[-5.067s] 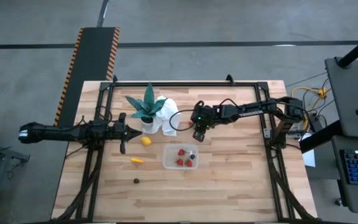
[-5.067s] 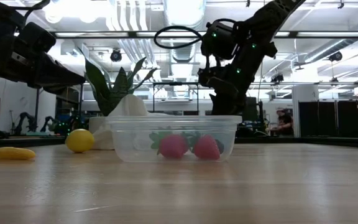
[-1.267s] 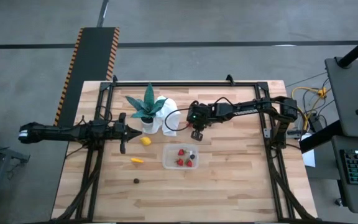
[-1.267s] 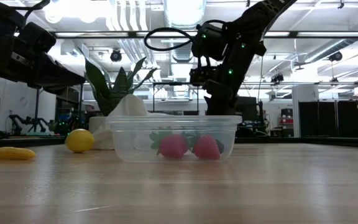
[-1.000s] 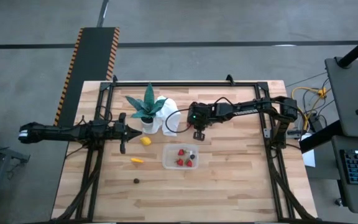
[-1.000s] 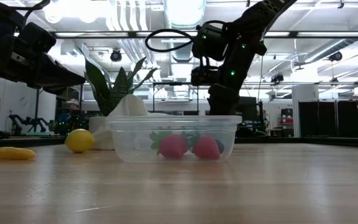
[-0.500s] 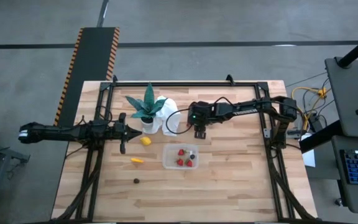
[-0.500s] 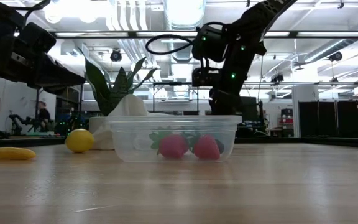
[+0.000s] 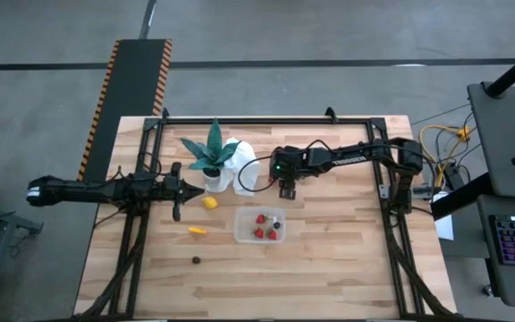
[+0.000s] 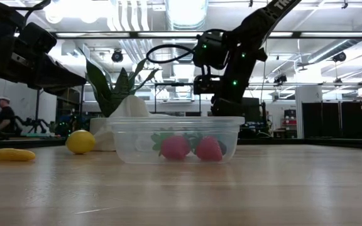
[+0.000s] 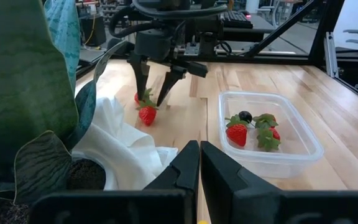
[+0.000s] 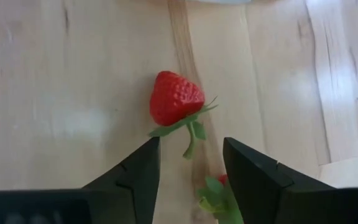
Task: Pick and placing Produce into tupperware
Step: Put the strawberry into the bin
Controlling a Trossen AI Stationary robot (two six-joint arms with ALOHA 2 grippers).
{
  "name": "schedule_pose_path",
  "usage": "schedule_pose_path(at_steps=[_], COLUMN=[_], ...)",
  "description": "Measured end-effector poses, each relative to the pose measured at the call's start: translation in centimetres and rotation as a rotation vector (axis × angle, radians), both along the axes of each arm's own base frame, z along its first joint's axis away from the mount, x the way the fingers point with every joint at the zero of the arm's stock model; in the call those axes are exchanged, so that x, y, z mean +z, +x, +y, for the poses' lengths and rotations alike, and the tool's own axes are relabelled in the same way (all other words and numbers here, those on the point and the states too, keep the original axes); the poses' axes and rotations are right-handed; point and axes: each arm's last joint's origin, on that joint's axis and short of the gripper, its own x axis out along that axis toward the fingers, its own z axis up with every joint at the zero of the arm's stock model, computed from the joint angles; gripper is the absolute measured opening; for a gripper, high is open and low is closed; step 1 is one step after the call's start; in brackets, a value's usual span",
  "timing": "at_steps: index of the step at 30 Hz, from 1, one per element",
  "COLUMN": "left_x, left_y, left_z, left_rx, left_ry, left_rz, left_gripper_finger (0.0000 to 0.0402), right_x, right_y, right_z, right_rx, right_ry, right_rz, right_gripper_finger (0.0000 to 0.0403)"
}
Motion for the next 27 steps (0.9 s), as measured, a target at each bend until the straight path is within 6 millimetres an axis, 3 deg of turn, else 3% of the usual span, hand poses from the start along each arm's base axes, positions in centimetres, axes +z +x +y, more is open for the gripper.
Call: schedule_pose_path(at_steps=[15,27], left_x=[0.0,0.0], left_y=[0.0,0.0], left_z=[0.0,0.0], left_rx=[0.0,0.0], left_ry=[0.0,0.0], left_rz=[0.0,0.0], left_gripper_finger=[0.0,0.0], right_x=[-0.17,-0.2], right_y=[0.06,0.03], right_z=[-0.28,-0.27], right_rx=[0.009,0.02], right_ry=[0.042,0.042], right_rz=[-0.017,-0.013], right_gripper_finger=[0.0138,0.0089])
